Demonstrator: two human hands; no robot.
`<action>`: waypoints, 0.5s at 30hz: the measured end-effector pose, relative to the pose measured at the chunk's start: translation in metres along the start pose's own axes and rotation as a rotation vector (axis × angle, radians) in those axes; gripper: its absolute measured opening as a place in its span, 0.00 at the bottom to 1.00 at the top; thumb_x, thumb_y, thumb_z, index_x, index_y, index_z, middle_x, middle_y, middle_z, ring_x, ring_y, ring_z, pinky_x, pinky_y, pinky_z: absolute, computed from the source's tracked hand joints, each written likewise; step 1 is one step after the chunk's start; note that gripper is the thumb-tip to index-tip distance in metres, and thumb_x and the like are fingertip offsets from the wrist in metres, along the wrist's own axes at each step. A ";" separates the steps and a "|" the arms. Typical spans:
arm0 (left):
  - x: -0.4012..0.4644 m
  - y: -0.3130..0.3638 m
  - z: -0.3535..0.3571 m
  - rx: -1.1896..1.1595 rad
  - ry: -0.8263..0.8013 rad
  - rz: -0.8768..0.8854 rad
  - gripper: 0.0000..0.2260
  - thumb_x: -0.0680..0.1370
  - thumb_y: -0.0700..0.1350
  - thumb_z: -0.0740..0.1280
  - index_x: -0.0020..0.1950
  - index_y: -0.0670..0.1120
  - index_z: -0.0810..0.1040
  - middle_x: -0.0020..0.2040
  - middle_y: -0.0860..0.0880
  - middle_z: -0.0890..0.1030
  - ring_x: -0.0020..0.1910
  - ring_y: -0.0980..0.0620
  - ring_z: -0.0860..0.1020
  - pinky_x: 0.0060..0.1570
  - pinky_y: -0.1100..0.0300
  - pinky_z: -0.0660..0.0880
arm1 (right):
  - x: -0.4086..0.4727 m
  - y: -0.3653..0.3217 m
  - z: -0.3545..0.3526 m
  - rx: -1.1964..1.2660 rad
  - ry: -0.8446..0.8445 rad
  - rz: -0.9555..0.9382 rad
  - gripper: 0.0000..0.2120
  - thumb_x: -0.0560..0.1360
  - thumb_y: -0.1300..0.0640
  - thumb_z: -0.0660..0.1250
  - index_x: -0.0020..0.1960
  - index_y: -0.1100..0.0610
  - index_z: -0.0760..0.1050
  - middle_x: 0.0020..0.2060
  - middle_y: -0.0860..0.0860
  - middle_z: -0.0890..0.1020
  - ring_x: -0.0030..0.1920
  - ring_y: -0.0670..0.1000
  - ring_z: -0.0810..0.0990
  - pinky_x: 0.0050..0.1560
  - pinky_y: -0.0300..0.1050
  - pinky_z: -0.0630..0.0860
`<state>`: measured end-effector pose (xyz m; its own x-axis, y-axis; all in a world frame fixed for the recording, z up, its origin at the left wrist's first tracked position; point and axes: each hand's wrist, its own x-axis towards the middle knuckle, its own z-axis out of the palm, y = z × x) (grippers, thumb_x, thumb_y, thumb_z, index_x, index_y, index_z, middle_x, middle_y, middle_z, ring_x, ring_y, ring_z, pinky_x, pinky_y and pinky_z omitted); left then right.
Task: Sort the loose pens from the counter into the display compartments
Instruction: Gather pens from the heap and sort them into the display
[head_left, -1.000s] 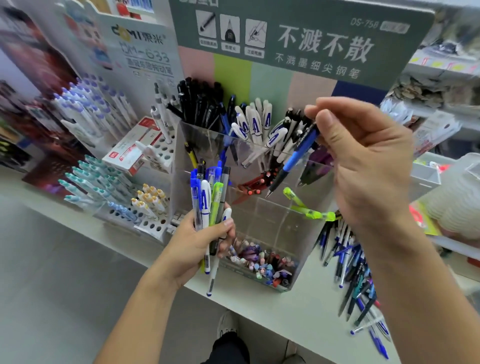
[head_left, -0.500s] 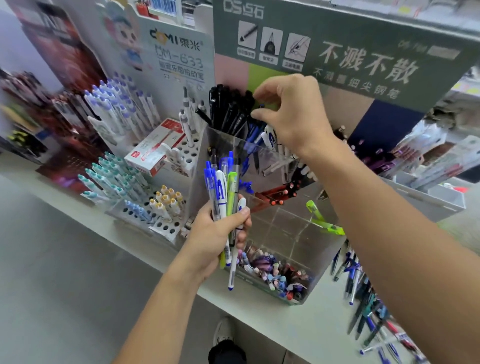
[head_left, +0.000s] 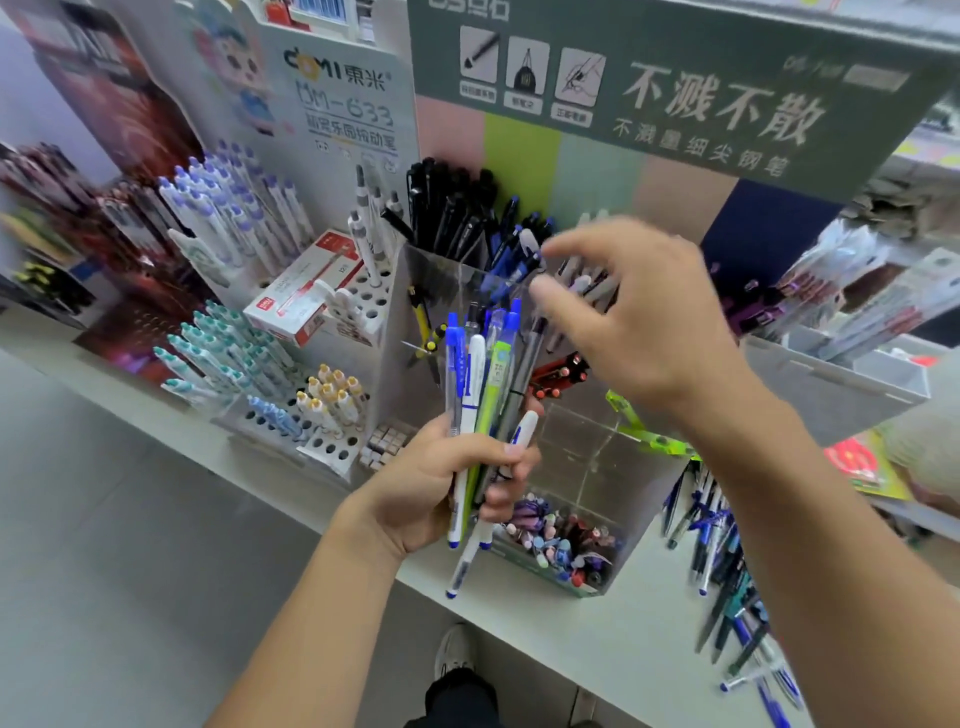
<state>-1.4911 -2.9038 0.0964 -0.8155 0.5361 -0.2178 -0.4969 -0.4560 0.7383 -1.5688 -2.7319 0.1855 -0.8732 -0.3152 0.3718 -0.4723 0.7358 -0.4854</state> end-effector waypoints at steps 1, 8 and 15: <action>0.000 0.000 0.000 0.004 -0.035 -0.032 0.12 0.72 0.37 0.68 0.54 0.47 0.80 0.36 0.47 0.74 0.27 0.54 0.68 0.26 0.64 0.66 | -0.007 -0.001 0.001 0.129 -0.159 0.068 0.12 0.77 0.49 0.71 0.53 0.57 0.84 0.47 0.53 0.86 0.49 0.53 0.83 0.56 0.54 0.79; 0.001 -0.008 0.006 0.123 0.029 -0.034 0.04 0.74 0.42 0.72 0.45 0.47 0.78 0.35 0.47 0.74 0.26 0.55 0.68 0.24 0.65 0.65 | -0.026 0.016 0.002 0.819 -0.114 0.346 0.03 0.78 0.62 0.70 0.48 0.57 0.84 0.39 0.52 0.86 0.41 0.48 0.82 0.49 0.51 0.82; 0.007 -0.020 0.013 0.436 0.458 0.149 0.07 0.79 0.38 0.71 0.51 0.47 0.75 0.32 0.49 0.74 0.28 0.50 0.69 0.26 0.59 0.68 | -0.027 0.008 -0.021 1.093 0.339 0.237 0.10 0.85 0.63 0.53 0.55 0.58 0.73 0.39 0.53 0.75 0.35 0.50 0.76 0.40 0.49 0.79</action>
<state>-1.4834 -2.8815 0.0884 -0.9583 0.0885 -0.2717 -0.2811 -0.1200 0.9522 -1.5464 -2.7052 0.1878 -0.9544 0.0585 0.2928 -0.2986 -0.2050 -0.9321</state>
